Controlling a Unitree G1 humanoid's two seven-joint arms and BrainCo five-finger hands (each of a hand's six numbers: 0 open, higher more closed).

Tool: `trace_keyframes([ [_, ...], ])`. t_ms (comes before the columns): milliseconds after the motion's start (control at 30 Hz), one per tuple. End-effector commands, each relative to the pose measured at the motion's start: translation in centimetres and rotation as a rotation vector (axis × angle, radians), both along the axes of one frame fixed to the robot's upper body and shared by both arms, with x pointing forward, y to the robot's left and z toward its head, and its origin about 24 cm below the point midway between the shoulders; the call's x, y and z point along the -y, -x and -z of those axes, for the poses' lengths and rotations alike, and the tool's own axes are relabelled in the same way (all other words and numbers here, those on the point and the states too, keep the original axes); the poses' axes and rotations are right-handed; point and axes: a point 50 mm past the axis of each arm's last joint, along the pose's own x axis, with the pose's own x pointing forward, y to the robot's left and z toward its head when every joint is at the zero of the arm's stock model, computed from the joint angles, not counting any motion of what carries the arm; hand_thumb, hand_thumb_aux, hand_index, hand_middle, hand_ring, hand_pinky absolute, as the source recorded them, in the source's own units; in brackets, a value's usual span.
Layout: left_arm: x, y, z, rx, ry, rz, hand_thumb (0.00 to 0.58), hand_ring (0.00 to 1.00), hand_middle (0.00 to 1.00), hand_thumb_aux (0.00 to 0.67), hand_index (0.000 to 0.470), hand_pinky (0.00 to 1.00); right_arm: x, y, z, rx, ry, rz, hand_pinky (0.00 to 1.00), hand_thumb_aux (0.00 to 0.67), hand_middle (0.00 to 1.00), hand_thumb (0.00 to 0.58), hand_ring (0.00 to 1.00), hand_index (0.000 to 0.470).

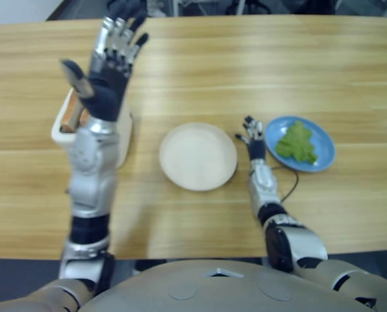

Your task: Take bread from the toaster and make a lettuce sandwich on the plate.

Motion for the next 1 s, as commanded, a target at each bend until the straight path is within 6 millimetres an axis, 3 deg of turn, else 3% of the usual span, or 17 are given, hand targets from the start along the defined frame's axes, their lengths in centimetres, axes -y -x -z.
trace_keyframes([
  [33, -3.6, 1.5, -3.0, 0.053, -0.073, -0.180, 0.000, 0.00, 0.00, 0.000, 0.000, 0.00, 0.0, 0.9, 1.5, -0.079, 0.006, 0.003, 0.00, 0.000, 0.00, 0.000, 0.00, 0.000],
  [167, -7.3, 1.6, -2.7, -0.018, -0.314, -0.486, 0.000, 0.00, 0.00, 0.000, 0.000, 0.00, -0.1, 0.8, 1.3, -0.074, 0.010, -0.002, 0.00, 0.000, 0.00, 0.000, 0.00, 0.000],
  [400, -10.6, -0.1, 0.9, -0.143, -0.890, -0.922, 0.000, 0.00, 0.00, 0.000, 0.000, 0.00, -0.1, 1.0, 1.5, -0.079, 0.017, -0.006, 0.00, 0.000, 0.00, 0.000, 0.00, 0.000],
  [667, -13.5, -1.6, 5.6, -0.325, -1.306, -1.054, 0.000, 0.00, 0.00, 0.000, 0.000, 0.00, -0.5, 0.8, 1.2, -0.069, 0.024, -0.022, 0.00, 0.000, 0.00, 0.000, 0.00, 0.000],
  [1000, -15.4, -1.9, 8.5, -0.456, -1.440, -1.081, 0.000, 0.00, 0.00, 0.000, 0.000, 0.00, -0.2, 1.0, 1.4, -0.078, 0.030, -0.023, 0.00, 0.000, 0.00, 0.000, 0.00, 0.000],
])
